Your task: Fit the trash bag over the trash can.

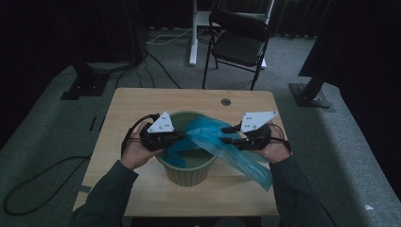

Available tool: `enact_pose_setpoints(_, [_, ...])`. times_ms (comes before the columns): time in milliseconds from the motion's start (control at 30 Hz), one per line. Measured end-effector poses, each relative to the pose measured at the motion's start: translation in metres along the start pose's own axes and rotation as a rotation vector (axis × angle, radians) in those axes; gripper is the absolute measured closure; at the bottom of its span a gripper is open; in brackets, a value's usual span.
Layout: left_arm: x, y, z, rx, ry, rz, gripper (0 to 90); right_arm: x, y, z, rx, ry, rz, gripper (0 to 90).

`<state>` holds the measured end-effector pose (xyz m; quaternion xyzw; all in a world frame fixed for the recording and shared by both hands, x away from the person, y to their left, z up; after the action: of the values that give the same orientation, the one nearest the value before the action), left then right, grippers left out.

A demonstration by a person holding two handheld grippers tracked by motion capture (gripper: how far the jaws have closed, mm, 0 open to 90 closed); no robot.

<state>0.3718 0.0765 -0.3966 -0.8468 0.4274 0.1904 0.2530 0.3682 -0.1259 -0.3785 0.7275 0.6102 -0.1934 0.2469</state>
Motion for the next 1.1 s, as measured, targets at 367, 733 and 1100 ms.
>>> enact_pose_setpoints(367, [-0.012, -0.011, 0.017, -0.036, -0.005, -0.025, 87.3, -0.013, 0.01, 0.014, 0.049, -0.012, 0.068, 65.0])
enact_pose_setpoints(733, [-0.015, -0.016, 0.02, -0.056, 0.0, -0.038, 86.6, -0.014, 0.009, 0.029, 0.075, -0.034, 0.059, 68.8])
enact_pose_setpoints(1100, [-0.016, -0.019, 0.022, -0.064, -0.002, -0.05, 85.1, 0.003, 0.005, 0.032, 0.062, -0.054, 0.038, 60.0])
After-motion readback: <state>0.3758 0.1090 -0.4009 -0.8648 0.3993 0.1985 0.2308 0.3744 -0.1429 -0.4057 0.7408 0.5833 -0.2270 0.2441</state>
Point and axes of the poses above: each handheld gripper's, and its own axes: x roughly forward along the jaws, z roughly out of its underside, y roughly to its right, the point moved 8 cm from there along x, roughly forward along the jaws, and after that the axes turned 9 degrees about -z, right-handed, at the moved point
